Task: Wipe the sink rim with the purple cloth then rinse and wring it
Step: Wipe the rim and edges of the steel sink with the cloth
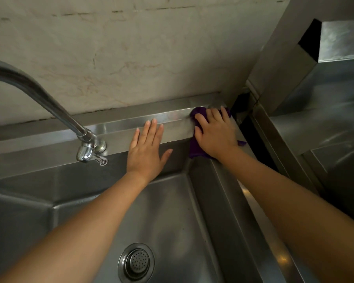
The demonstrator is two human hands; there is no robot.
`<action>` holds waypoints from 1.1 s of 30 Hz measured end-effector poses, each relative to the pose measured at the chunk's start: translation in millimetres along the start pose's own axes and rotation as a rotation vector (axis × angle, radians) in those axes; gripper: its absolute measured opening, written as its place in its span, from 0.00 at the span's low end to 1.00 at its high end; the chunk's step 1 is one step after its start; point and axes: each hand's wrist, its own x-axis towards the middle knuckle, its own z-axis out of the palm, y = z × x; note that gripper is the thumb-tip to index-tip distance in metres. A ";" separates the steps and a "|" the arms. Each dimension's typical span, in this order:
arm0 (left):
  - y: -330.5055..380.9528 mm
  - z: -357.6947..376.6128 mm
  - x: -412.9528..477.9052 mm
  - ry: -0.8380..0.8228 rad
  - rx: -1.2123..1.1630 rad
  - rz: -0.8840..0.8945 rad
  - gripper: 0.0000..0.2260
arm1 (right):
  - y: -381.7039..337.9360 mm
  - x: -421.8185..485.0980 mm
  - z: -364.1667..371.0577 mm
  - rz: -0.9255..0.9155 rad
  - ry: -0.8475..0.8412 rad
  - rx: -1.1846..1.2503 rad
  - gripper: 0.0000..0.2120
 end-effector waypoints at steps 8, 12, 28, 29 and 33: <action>2.6 -1.6 0.8 -0.003 -0.009 0.001 0.33 | 2.3 3.1 2.9 0.005 0.063 0.131 0.16; 1.5 -1.9 0.4 -0.019 0.003 0.003 0.33 | 3.4 -1.0 -2.2 -0.019 0.048 0.193 0.16; 0.7 3.7 1.1 0.016 0.047 -0.007 0.35 | 5.9 13.7 7.2 0.057 0.076 0.073 0.11; 0.4 3.6 1.2 0.018 0.049 -0.004 0.35 | 7.7 10.5 5.7 0.028 0.082 0.073 0.11; -0.3 2.5 0.0 0.013 0.027 0.005 0.34 | 12.1 -16.1 1.1 -0.060 0.089 0.096 0.12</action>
